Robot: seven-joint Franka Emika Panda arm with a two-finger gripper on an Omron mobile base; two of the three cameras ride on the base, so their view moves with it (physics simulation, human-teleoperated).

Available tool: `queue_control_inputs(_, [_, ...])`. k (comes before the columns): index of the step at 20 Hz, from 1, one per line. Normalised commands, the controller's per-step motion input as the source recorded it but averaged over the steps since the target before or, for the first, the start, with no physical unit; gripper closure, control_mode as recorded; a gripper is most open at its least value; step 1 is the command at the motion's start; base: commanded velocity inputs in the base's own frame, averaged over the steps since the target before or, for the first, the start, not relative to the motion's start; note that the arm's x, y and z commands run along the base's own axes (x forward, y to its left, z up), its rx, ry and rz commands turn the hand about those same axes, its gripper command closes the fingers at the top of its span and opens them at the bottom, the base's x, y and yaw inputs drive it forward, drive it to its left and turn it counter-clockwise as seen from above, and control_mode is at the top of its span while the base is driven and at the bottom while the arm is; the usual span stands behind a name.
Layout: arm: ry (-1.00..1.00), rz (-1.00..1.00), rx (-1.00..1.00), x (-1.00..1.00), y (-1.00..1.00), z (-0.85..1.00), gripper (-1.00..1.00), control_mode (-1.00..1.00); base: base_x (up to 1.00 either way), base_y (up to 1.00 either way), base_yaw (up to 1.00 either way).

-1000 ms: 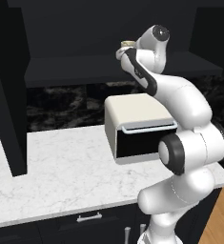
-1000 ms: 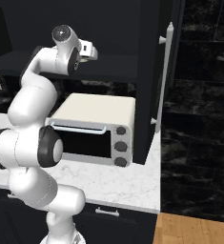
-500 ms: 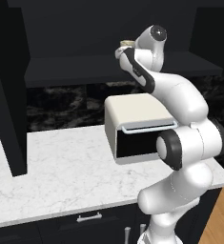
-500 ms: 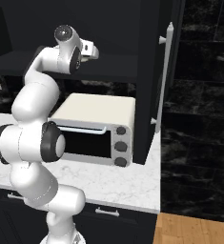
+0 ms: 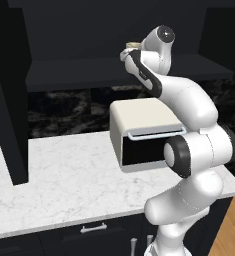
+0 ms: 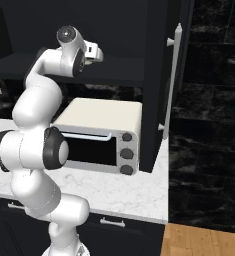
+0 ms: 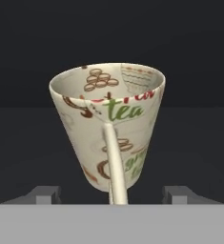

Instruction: Gather all objects into one cabinet and sort the glasses and bowls to opposite sides.

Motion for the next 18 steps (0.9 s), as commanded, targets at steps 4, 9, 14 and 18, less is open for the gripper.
queue_control_inputs(4, [0.00,0.00,0.00,0.03,0.06,0.00,1.00,-1.00,0.00,0.00,0.00])
queue_control_inputs(9, [0.00,0.00,0.00,0.00,0.00,0.00,1.00,-1.00,0.00,0.00,0.00])
queue_control_inputs(14, [0.00,0.00,0.00,0.00,0.00,0.00,1.00,-1.00,0.00,0.00,0.00])
queue_control_inputs(18, [-0.01,0.00,0.00,0.00,0.00,0.09,1.00,-1.00,0.00,0.00,0.00])
